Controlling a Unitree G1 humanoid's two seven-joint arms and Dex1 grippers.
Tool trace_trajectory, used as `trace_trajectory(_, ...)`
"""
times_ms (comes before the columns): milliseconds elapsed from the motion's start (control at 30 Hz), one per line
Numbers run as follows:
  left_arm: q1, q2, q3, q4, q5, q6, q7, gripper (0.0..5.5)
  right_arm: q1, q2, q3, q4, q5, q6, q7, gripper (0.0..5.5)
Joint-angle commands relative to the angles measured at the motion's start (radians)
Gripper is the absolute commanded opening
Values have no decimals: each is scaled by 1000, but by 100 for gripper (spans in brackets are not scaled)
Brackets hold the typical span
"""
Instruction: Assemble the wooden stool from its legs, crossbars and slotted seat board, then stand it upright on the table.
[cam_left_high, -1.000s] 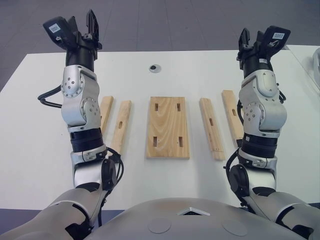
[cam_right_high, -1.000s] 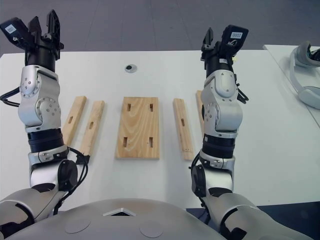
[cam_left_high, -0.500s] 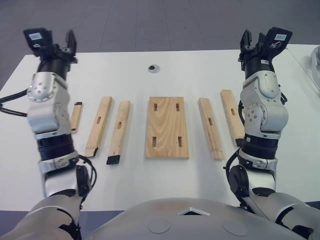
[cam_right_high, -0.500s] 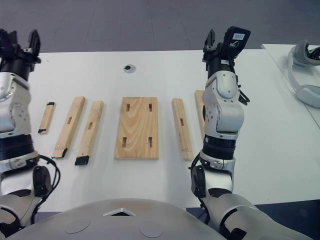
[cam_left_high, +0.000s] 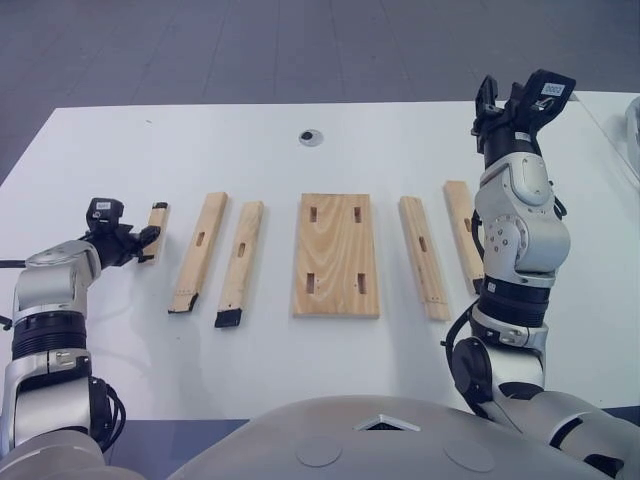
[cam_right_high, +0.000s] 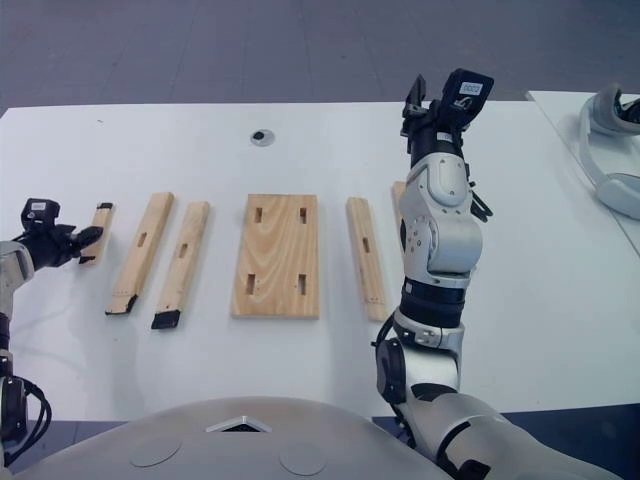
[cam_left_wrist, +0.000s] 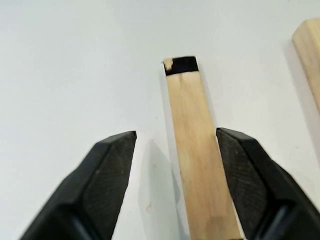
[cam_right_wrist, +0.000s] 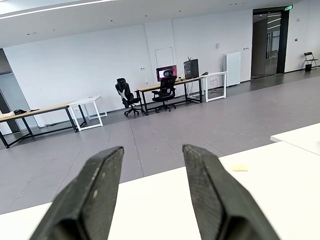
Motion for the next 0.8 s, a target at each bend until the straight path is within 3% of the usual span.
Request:
trace_trajectory(33, 42, -41, -19, 34, 0, -14, -20, 294, -13, 3, -1, -7, 4, 21, -4, 222)
trace_trajectory(133, 52, -56, -23, 69, 4, -29, -15, 294, -15, 3, 2, -6, 3, 23, -2, 222)
trace_trajectory(500, 125, -55, 0, 134, 6, -46, -14, 130, -13, 2, 3, -20, -8, 27, -13, 222)
trace_trajectory(667, 93, -64, 5, 124, 7, -75, 5, 130, -20, 0, 0, -14, -4, 33, -10, 222)
trace_trajectory(800, -128, -83, 155, -46, -104, -232, 89, 130, -26, -5, -9, -11, 2, 41, -6, 222)
